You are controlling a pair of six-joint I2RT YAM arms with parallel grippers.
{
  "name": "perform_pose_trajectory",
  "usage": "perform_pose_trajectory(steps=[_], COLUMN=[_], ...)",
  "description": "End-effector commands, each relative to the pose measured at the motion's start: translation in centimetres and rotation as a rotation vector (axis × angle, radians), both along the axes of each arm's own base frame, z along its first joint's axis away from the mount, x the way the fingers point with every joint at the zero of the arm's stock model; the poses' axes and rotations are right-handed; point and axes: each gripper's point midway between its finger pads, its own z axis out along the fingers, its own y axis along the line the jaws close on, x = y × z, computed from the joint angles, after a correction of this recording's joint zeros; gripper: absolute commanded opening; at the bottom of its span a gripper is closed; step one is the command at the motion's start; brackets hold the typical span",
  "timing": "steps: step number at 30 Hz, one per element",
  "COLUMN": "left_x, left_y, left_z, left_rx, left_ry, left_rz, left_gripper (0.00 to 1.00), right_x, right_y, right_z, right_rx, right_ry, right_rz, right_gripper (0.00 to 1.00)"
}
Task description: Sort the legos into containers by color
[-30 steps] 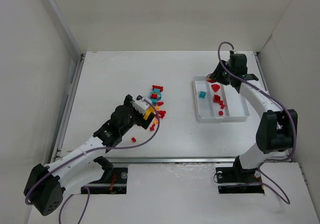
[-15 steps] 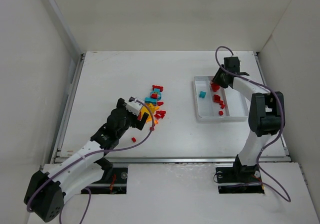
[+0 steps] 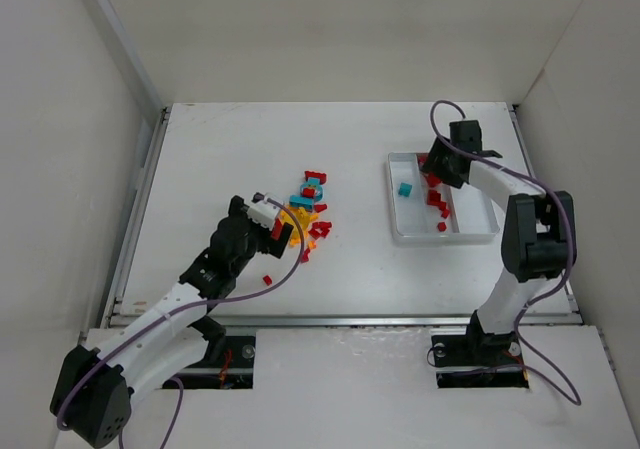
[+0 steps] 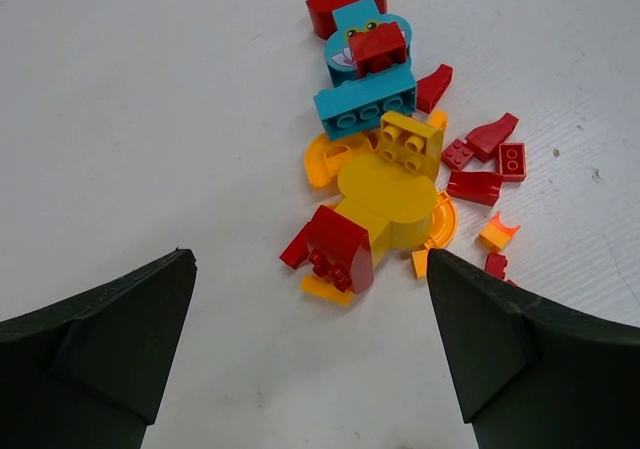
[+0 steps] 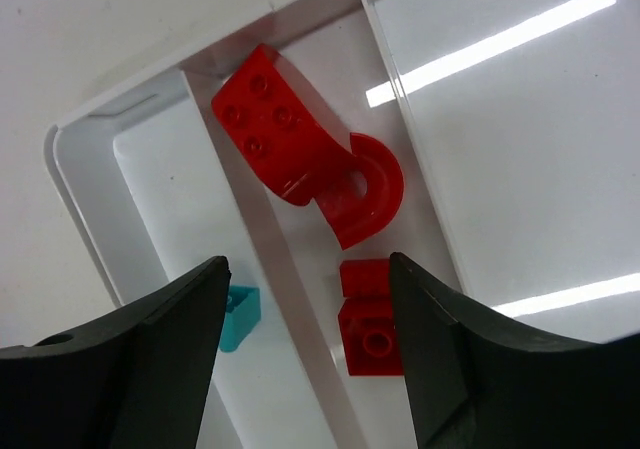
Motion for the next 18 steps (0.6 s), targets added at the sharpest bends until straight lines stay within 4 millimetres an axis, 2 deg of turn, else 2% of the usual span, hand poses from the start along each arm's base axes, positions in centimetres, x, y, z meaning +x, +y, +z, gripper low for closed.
perform_pose_trajectory(steps=[1,3,4,6,7,8,9,10,11,12,13,14,15,17,18], left_x=[0.3,0.3,0.3,0.3,0.2,0.4,0.4,0.6,0.6,0.8,1.0,1.0,1.0,1.1,1.1], left_y=[-0.4,-0.4,-0.4,-0.3,-0.2,0.1,0.1,0.6,0.8,1.3,1.6,1.6,1.9,2.2,2.2], left_z=[1.3,1.3,1.5,1.5,1.3,1.6,1.3,1.3,1.2,1.2,1.4,1.4,1.0,1.0,1.3], left_rx=[-0.055,-0.055,-0.06,-0.063,-0.063,-0.068,-0.069,-0.064,-0.071,-0.067,-0.067,-0.067,-0.059,-0.059,-0.064], left_ry=[-0.048,-0.048,-0.056,-0.054,-0.054,-0.064,-0.065,-0.068,-0.068,-0.07,-0.082,-0.082,-0.076,-0.076,-0.085], left_rz=[-0.003,-0.003,-0.003,-0.004,-0.004,0.006,0.007,0.033,0.048,0.07,0.091,0.091,0.101,0.112,0.112], left_gripper=[1.0,1.0,1.0,1.0,1.0,1.0,1.0,1.0,1.0,1.0,1.0,1.0,1.0,1.0,0.97], right_x=[-0.2,-0.6,-0.8,-1.7,-2.1,-3.2,-3.7,-4.5,-6.1,-6.1,-6.5,-7.8,-7.6,-8.3,-9.0], right_y=[-0.6,0.1,1.1,2.9,4.3,7.8,9.6,11.4,15.2,17.1,18.4,20.4,21.8,23.8,25.3], right_z=[4.2,5.5,6.4,9.2,10.3,12.1,12.8,12.4,11.9,11.0,10.0,8.5,6.7,5.0,4.4], right_rx=[-0.019,-0.038,-0.046,-0.101,-0.126,-0.139,-0.194,-0.211,-0.189,-0.19,-0.201,-0.208,-0.219,-0.23,-0.23], right_ry=[-0.093,-0.122,-0.145,-0.225,-0.263,-0.335,-0.372,-0.373,-0.378,-0.348,-0.311,-0.254,-0.207,-0.168,-0.16], right_rz=[0.011,0.04,0.075,0.183,0.246,0.362,0.47,0.552,0.691,0.762,0.809,0.878,0.905,0.951,0.988], right_gripper=[0.71,0.71,0.71,0.71,0.71,0.71,0.73,0.75,0.76,0.76,0.76,0.76,0.74,0.69,0.66])
